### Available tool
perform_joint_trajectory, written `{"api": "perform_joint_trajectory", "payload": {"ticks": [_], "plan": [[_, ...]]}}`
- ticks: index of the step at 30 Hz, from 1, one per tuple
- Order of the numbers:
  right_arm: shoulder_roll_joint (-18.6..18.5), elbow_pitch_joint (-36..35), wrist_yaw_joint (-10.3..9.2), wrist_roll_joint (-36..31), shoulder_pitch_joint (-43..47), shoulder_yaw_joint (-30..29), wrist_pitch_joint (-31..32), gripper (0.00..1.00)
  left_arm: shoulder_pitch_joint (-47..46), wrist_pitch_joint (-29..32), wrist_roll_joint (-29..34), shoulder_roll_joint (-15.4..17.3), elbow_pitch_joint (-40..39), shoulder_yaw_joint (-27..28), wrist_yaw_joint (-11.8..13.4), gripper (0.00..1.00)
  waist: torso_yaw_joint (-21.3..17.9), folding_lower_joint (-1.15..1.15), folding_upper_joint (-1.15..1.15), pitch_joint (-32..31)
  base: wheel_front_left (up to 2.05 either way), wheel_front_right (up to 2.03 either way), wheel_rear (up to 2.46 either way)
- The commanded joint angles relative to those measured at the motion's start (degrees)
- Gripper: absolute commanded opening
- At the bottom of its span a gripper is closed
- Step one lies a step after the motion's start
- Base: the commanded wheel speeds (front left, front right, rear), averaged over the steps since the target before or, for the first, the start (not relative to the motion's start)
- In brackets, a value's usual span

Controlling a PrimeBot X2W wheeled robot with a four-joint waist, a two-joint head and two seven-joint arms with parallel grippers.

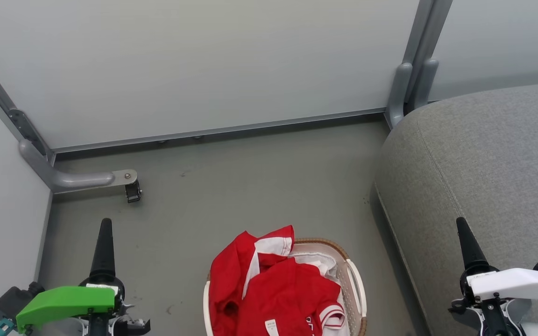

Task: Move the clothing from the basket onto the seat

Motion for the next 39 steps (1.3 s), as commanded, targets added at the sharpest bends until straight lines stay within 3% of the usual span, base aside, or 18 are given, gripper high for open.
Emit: {"api": "perform_joint_trajectory", "payload": {"ticks": [1,20,39], "plan": [[-0.52,-1.06,0.01,-2.25,-1.41,0.15,-0.79,1.00,-0.21,-0.62,2.92,0.39,-1.38,-0.08,-0.23,1.00,0.06,0.00,0.05,0.02,0.00,0.00,0.00],[-0.69,-2.81,0.01,-21.51,-1.22,1.27,-4.40,1.00,1.64,-4.21,26.67,0.51,-2.90,-2.34,0.51,1.00,0.60,0.00,0.09,0.27,0.00,0.00,0.00],[-0.84,-3.08,0.02,-33.74,-0.75,4.57,-7.36,1.00,2.84,-7.15,37.36,0.61,-2.08,-4.83,0.38,1.00,1.20,0.00,0.12,0.51,0.00,0.00,0.00]]}}
